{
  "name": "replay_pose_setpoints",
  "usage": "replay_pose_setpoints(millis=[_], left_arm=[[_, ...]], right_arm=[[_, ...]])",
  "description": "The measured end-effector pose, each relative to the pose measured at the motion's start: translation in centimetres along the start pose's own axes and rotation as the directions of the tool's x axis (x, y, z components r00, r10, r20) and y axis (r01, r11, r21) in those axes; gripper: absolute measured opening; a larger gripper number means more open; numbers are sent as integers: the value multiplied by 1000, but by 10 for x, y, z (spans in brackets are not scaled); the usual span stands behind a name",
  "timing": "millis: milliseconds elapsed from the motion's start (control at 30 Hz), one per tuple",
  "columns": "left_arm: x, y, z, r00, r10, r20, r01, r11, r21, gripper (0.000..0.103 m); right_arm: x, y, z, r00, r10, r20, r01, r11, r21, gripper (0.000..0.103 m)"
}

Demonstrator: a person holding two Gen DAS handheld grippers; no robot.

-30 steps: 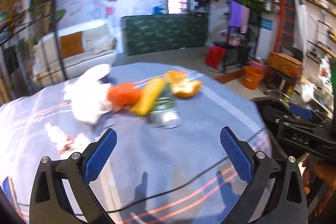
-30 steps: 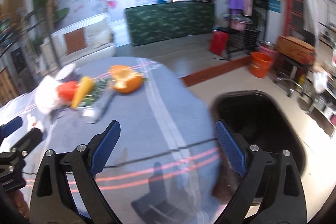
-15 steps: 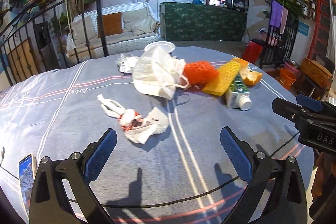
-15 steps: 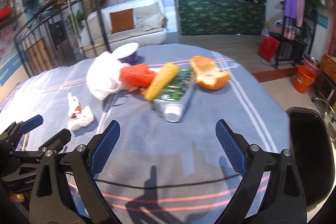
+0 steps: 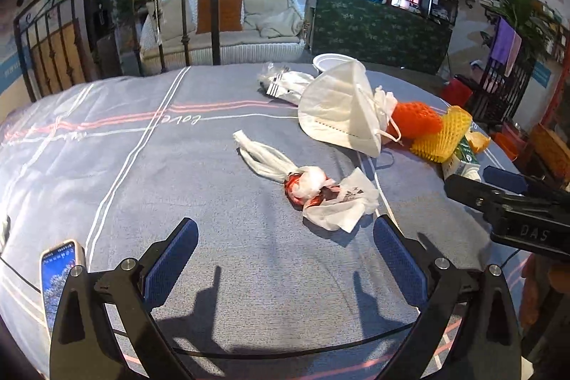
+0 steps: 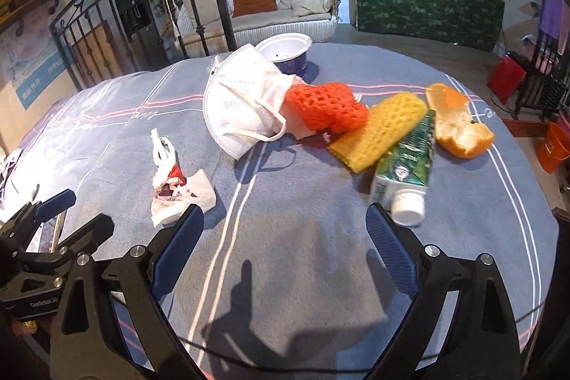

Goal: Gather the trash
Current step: 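Grasp the white plastic bag with the right tool while the left tool grasps the white mask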

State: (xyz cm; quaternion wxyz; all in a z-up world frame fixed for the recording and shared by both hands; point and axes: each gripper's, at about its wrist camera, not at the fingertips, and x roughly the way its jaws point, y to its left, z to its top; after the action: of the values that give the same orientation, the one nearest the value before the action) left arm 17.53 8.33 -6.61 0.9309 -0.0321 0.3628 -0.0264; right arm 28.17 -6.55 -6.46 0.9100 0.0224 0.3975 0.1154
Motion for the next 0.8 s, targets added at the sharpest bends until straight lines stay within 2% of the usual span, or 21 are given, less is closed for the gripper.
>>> replay_pose_setpoints(millis=[100, 200, 267, 400, 533, 567, 600, 667, 733, 800], left_arm=[[2, 9, 1, 1000, -21, -8, 20, 999, -33, 97], [2, 17, 4, 1000, 11, -6, -11, 999, -46, 97], [2, 26, 5, 1000, 26, -16, -27, 997, -67, 97], [-3, 43, 8, 998, 65, -5, -65, 993, -96, 97], [-3, 56, 10, 997, 73, -5, -73, 989, -131, 96], [-2, 58, 10, 997, 72, -10, -73, 988, -139, 96], [-1, 59, 10, 998, 69, -14, -70, 987, -143, 95], [2, 59, 10, 998, 59, -24, -62, 986, -153, 94], [4, 58, 10, 998, 54, -23, -57, 986, -154, 94], [5, 56, 11, 999, 49, -20, -51, 987, -153, 94]], right_arm=[[15, 13, 9, 998, 55, -39, -56, 998, -16, 91], [30, 28, 12, 990, 119, -81, -122, 992, -36, 91], [45, 43, 13, 977, 164, -136, -174, 983, -65, 91], [73, 68, 15, 957, 199, -213, -225, 968, -110, 91], [91, 93, 17, 942, 212, -260, -257, 954, -154, 74], [95, 97, 17, 941, 208, -267, -257, 952, -167, 65], [99, 101, 16, 939, 203, -277, -258, 950, -177, 61], [104, 104, 15, 940, 193, -282, -250, 950, -184, 34], [102, 104, 15, 941, 200, -273, -256, 949, -186, 18], [98, 100, 16, 937, 227, -267, -276, 947, -165, 11]])
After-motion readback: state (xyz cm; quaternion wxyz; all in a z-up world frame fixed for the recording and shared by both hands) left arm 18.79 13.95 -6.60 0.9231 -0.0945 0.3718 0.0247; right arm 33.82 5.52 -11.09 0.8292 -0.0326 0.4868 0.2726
